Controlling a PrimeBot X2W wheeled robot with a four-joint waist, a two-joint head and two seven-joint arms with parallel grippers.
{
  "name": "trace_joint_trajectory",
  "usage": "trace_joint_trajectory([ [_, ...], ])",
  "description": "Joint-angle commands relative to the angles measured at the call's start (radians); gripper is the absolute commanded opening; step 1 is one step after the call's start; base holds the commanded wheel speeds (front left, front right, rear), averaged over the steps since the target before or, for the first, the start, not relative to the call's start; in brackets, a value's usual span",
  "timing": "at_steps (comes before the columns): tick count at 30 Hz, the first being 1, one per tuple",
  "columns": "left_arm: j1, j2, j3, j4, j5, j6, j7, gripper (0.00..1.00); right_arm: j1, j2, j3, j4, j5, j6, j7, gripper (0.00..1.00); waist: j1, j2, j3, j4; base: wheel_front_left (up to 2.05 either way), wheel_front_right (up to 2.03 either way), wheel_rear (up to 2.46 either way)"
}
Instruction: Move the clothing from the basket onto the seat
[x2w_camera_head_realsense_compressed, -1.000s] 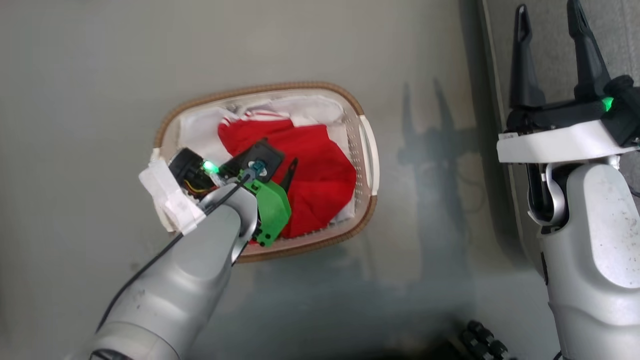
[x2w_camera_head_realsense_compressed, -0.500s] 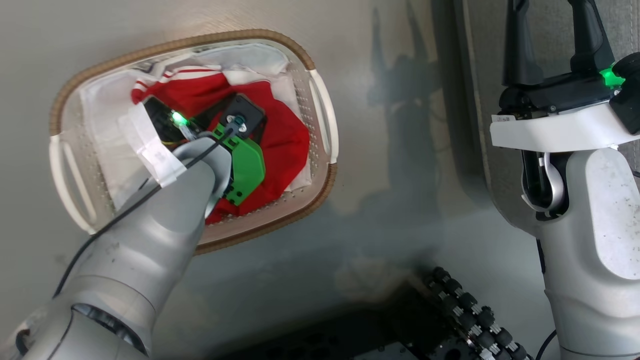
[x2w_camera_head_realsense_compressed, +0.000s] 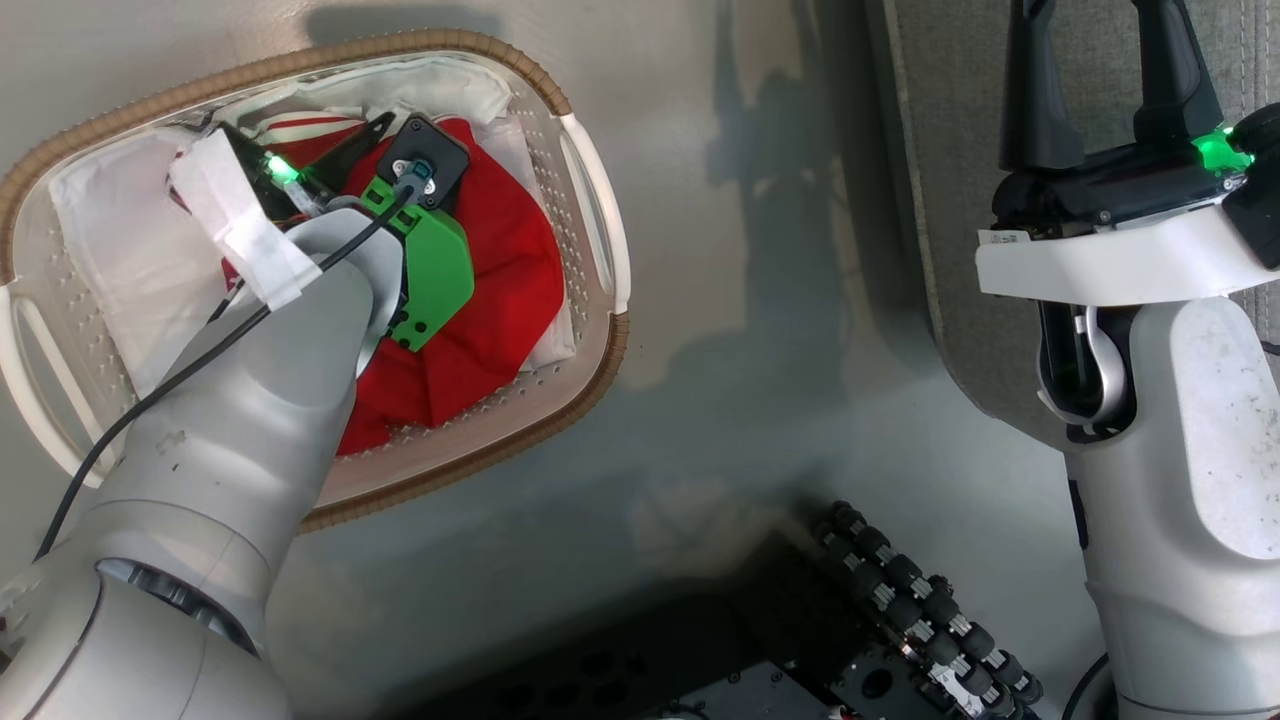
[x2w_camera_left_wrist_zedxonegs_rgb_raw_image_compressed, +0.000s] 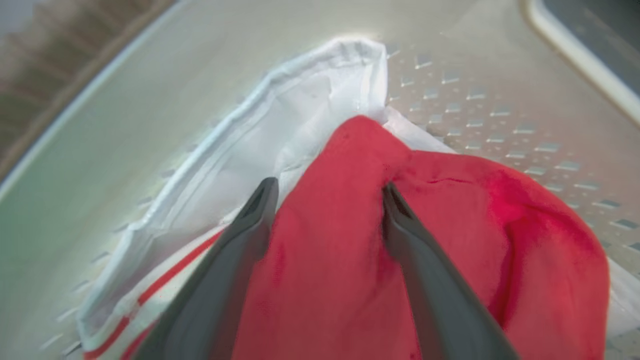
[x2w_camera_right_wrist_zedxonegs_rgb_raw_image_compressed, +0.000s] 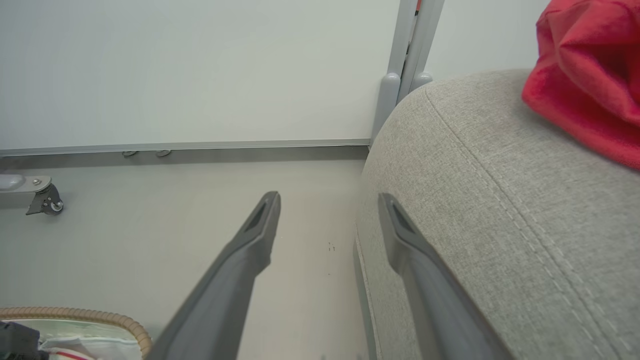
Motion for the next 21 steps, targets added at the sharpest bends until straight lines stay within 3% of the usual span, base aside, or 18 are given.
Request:
trace_joint_trajectory([
  [1, 0.0, 0.006, -0.007, 0.009, -0.005, -0.004, 0.017, 1.0, -0.003, -0.002, 0.001, 0.002, 0.006, -0.001, -0.005, 1.0, -0.0001, 0.0, 0.001, -0.002, 0.0, 0.0, 0.0],
  [2, 0.004, 0.004, -0.008, 0.013, -0.009, -0.008, 0.028, 1.0, -0.001, -0.002, 0.001, 0.002, 0.007, -0.001, -0.005, 1.0, -0.0001, 0.0, 0.002, -0.003, 0.0, 0.0, 0.0],
  [3, 0.009, 0.0, -0.01, 0.015, -0.014, -0.011, 0.039, 0.51, 0.0, -0.002, -0.001, 0.002, 0.009, -0.001, -0.005, 1.0, -0.0001, 0.0, 0.002, -0.002, 0.0, 0.0, 0.0],
  [4, 0.011, -0.002, -0.012, 0.015, -0.014, -0.012, 0.041, 0.22, 0.001, -0.002, -0.004, 0.002, 0.009, -0.001, -0.005, 1.0, -0.0001, 0.0, 0.002, -0.002, 0.0, 0.0, 0.0],
  [5, 0.012, -0.006, -0.014, 0.014, -0.019, -0.015, 0.038, 0.0, 0.0, -0.002, -0.007, 0.004, 0.009, -0.001, -0.005, 1.0, -0.0001, 0.0, 0.001, 0.0, 0.0, 0.0, 0.0],
  [13, 0.031, -0.029, -0.017, -0.016, -0.051, -0.023, -0.039, 0.0, 0.012, -0.003, -0.036, 0.015, -0.021, -0.001, -0.005, 1.0, -0.0001, 0.0, -0.043, 0.042, 0.0, 0.0, 0.0],
  [21, 0.102, -0.05, -0.007, -0.087, -0.106, -0.029, -0.123, 0.0, 0.055, -0.003, -0.071, 0.065, -0.078, -0.001, -0.005, 1.0, -0.0001, 0.0, -0.176, 0.124, 0.0, 0.0, 0.0],
])
